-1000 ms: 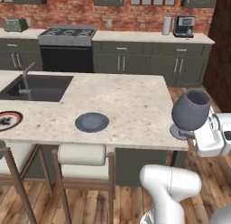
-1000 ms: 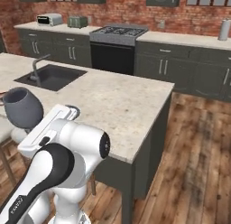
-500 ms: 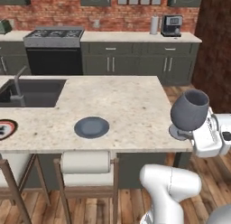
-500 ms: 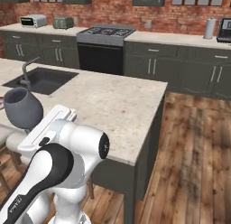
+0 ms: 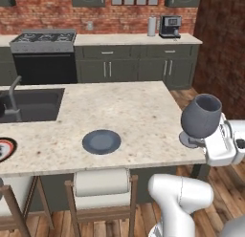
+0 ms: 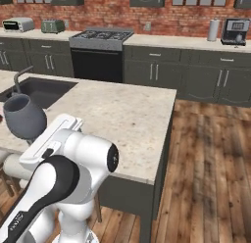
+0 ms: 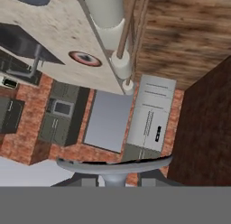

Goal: Retrieve the wine glasses from the counter and place one next to each plate.

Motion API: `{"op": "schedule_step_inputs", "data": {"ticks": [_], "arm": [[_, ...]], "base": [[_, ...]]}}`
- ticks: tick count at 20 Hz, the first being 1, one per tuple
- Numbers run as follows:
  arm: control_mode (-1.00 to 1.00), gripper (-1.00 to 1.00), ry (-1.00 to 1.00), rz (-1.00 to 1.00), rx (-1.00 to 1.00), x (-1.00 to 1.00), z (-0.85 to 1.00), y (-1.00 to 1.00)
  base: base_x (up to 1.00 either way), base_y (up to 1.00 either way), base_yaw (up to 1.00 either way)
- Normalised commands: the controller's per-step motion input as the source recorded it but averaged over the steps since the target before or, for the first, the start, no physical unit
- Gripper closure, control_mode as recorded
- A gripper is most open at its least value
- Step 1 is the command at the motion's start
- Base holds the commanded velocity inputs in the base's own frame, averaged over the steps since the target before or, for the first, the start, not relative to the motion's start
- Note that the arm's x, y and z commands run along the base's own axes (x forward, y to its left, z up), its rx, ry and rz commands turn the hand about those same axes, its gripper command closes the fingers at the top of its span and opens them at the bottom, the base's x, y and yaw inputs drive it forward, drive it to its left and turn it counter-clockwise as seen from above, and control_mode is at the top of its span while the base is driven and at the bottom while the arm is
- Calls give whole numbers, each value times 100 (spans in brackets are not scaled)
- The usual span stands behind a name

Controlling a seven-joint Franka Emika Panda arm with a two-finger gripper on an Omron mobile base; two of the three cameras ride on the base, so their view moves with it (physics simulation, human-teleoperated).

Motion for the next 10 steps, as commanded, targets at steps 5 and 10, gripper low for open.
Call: {"op": "schedule_step_inputs", "data": {"ticks": [5, 10], "arm": [[100, 100, 0, 0, 0, 0, 0, 0], [-100, 100, 4, 0, 0, 30, -10, 0]], "base": [[18, 0, -6], [25, 0, -1]]}}
